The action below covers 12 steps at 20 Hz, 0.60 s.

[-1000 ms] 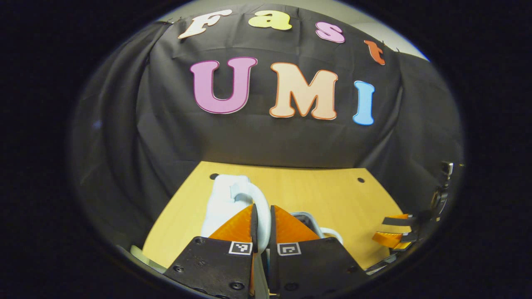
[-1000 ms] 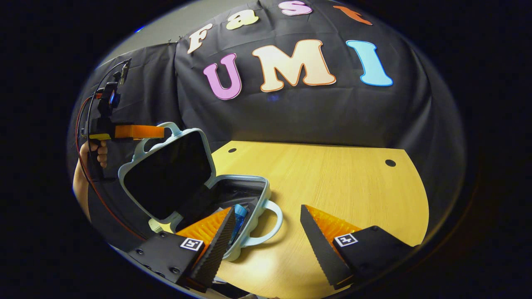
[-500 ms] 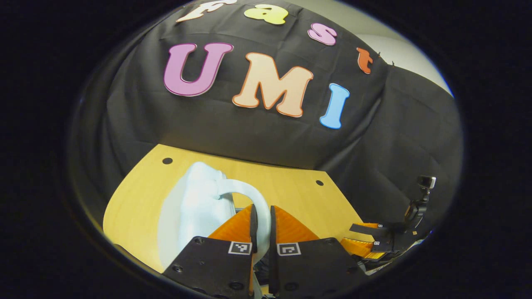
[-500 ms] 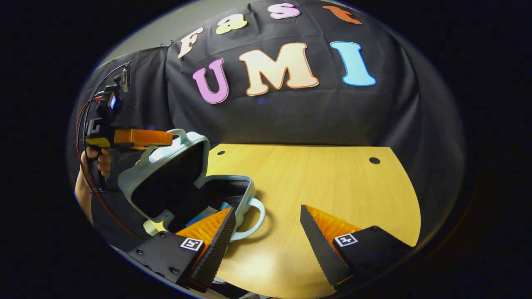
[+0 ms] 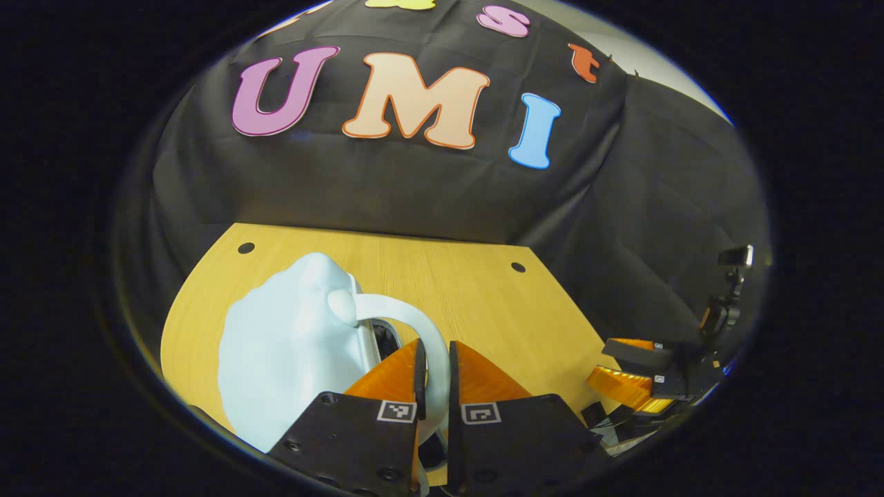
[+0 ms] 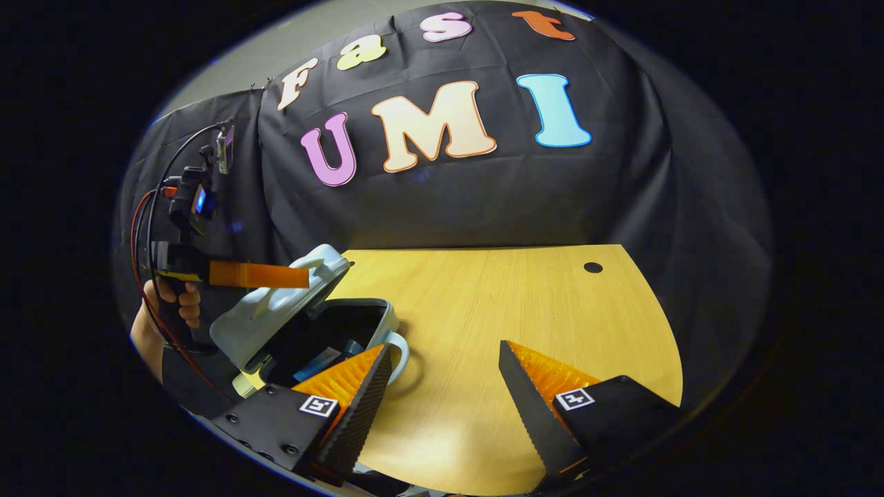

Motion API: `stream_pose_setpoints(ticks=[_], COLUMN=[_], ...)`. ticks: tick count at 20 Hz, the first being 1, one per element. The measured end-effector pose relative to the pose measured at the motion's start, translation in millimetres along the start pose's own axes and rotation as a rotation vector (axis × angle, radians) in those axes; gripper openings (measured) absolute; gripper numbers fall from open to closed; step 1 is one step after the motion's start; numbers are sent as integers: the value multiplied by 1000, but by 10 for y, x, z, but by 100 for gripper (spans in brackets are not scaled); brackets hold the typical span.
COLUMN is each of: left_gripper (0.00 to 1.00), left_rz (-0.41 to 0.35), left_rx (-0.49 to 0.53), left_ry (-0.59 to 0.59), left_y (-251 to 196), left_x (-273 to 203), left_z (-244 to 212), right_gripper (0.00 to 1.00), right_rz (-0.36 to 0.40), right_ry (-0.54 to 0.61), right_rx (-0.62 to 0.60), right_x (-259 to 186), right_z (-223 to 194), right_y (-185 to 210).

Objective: First open the suitcase, pack the skin care products into it, and then close the suitcase.

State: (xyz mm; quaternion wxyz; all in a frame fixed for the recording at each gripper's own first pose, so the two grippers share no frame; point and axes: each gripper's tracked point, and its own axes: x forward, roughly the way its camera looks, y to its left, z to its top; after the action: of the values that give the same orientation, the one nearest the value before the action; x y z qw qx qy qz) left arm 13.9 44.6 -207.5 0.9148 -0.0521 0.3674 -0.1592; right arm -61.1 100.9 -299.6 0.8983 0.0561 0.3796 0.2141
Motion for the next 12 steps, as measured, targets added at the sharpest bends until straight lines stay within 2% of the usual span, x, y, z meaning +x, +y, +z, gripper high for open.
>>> stream_pose_setpoints(ticks=[2,3,4,5,6,7,8,10,11,12], left_gripper=[10,14,10,11,13,23,26,58,84,89], left_rz=[27,46,69,91,111,116,122,157,188,226], left_rx=[15,24,35,46,64,79,86,104,112,122], left_ry=[28,39,44,48,7,-38,-70,-151,-203,-262], left_y=[-79,-108,-131,-165,-218,-302,-377,-479,-503,-513], left_x=[115,173,216,231,195,165,114,-2,-85,-191], left_z=[-149,-201,-244,-271,-196,-89,-3,179,273,383], right_gripper=[98,98,98,98,98,98,98,98,98,98], right_rz=[16,27,41,56,72,83,84,78,68,50], right_ry=[-1,-1,-1,-3,-7,-16,-38,-124,-185,-256], right_rx=[-9,-17,-29,-44,-59,-76,-91,-102,-105,-110], right_x=[-55,-90,-127,-166,-207,-246,-288,-387,-442,-515], right_z=[13,23,24,47,79,130,208,508,704,919], right_y=[-101,-144,-194,-239,-262,-295,-330,-333,-314,-286])
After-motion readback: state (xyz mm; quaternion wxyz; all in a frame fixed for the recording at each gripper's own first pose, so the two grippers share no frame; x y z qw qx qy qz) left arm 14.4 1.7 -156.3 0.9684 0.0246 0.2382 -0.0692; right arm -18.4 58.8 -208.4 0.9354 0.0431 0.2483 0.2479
